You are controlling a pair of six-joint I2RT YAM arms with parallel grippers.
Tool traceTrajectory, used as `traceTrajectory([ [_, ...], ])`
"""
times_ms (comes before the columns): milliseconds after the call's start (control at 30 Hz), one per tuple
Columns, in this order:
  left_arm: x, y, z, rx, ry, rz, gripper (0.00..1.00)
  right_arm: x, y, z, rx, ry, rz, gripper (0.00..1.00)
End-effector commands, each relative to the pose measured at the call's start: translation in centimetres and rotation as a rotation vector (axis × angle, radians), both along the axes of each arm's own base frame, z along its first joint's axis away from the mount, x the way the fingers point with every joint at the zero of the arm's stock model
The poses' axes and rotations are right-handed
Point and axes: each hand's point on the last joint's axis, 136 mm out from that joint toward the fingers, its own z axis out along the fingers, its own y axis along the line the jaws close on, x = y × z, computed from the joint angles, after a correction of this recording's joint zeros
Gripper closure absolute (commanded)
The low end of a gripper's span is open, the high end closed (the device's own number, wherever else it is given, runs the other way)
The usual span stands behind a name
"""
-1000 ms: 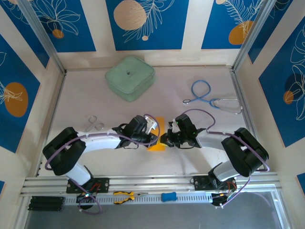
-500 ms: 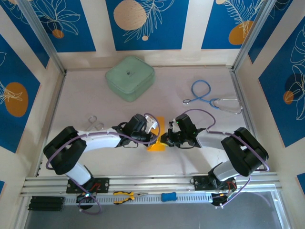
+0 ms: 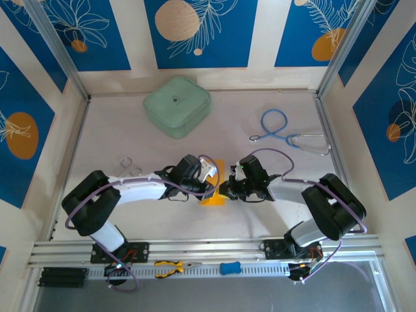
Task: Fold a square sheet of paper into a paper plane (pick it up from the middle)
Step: Fold the triangle a second time at the center of the table.
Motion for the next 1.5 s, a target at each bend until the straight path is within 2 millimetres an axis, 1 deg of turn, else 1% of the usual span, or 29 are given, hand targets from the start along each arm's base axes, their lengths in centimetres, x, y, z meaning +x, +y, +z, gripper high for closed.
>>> traceTrajectory([
  [0, 0.5, -0.1, 0.6, -0.006, -0.006, -0.011, 0.98, -0.6, -0.4, -0.2, -0.01, 0.021, 0.001, 0.91],
  [167, 0.7, -0.1, 0.8, -0.019, -0.009, 0.014, 1.0, -1.5, -1.1, -1.2, -0.124, 0.031, 0.021, 0.92],
  [333, 0.8, -0.2, 0.8, -0.026, -0.001, 0.029, 1.0, -1.9, -0.9, -2.1, -0.163, 0.045, 0.031, 0.92],
  [400, 0.9, -0.2, 0.8, -0.026, 0.002, 0.034, 1.0, -2.0, -1.3, -2.6, -0.202, 0.057, 0.03, 0.92],
  [533, 0.9, -0.2, 0.7, -0.028, 0.011, 0.042, 1.0, -2.2, -2.9, -3.8, -0.318, 0.069, 0.034, 0.93],
  [667, 1.2, -0.3, 0.5, -0.035, 0.021, 0.067, 1.0, -1.6, -3.5, -3.5, -0.332, 0.045, 0.041, 0.92],
  [867, 1.8, -1.2, 0.3, -0.093, 0.074, 0.131, 1.0, -0.3, -4.5, -2.8, -0.333, 0.034, 0.02, 0.92],
  [933, 1.9, -1.2, 0.2, -0.094, 0.076, 0.139, 1.0, 0.0, -4.0, -1.9, -0.298, 0.013, 0.027, 0.92],
  [1033, 2.2, -1.2, 0.2, -0.095, 0.07, 0.153, 1.0, 0.1, -2.5, -0.3, -0.208, -0.027, 0.04, 0.91],
  [1100, 2.2, -1.2, 0.2, -0.094, 0.069, 0.157, 1.0, 0.2, -1.9, 0.1, -0.173, -0.035, 0.031, 0.9],
  [1200, 2.2, -1.1, 0.1, -0.095, 0.069, 0.155, 1.0, 0.4, -1.5, 0.0, -0.146, -0.027, 0.013, 0.9],
  [1333, 2.1, -1.1, 0.1, -0.095, 0.071, 0.154, 1.0, 0.6, -0.9, -0.8, -0.134, -0.003, 0.012, 0.9],
  [1467, 2.1, -1.1, 0.2, -0.095, 0.07, 0.154, 1.0, 0.7, -0.7, -1.5, -0.143, 0.009, 0.007, 0.9],
])
